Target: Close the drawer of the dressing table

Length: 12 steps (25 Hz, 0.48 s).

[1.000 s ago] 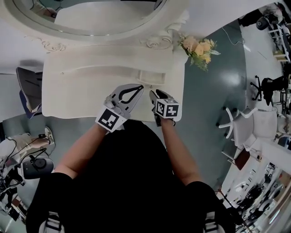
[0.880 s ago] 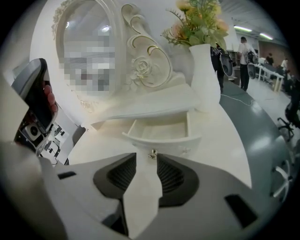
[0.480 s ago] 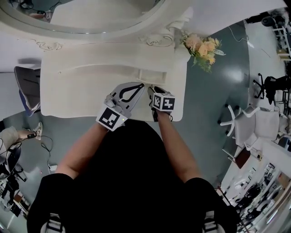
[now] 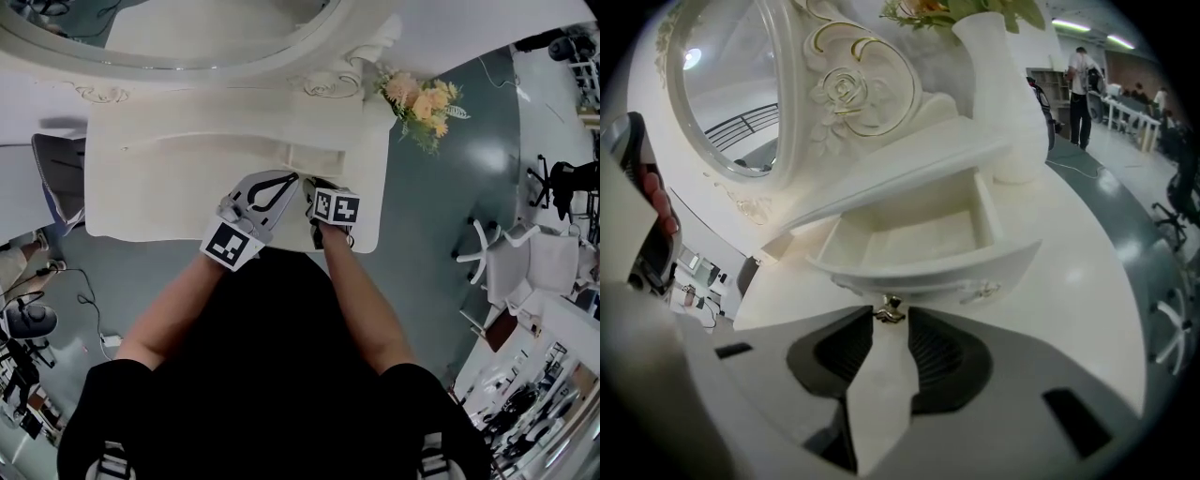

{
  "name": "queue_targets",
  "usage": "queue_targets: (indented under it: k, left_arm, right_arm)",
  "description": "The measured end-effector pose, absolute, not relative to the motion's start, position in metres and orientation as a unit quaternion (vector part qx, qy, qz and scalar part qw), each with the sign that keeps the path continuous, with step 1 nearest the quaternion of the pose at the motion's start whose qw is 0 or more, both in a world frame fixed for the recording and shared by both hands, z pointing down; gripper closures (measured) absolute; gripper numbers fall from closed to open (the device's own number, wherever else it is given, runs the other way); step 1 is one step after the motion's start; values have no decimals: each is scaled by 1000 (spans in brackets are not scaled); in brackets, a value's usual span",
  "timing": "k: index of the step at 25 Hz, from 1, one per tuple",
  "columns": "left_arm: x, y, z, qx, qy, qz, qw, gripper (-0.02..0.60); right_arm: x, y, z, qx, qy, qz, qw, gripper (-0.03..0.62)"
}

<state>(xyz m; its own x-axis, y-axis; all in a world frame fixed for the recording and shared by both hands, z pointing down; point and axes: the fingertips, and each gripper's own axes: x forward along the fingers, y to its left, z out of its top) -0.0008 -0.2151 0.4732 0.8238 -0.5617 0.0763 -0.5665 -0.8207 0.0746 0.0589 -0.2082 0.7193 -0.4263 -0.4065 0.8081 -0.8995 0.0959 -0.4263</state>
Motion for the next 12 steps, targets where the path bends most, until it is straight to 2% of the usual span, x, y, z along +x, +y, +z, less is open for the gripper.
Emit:
queue_targets:
  k: [12]
  left_arm:
    - [-5,-220,474,950,-309,30,46,589]
  right_arm:
    - [58,-212,716,467,-693,491,244,494]
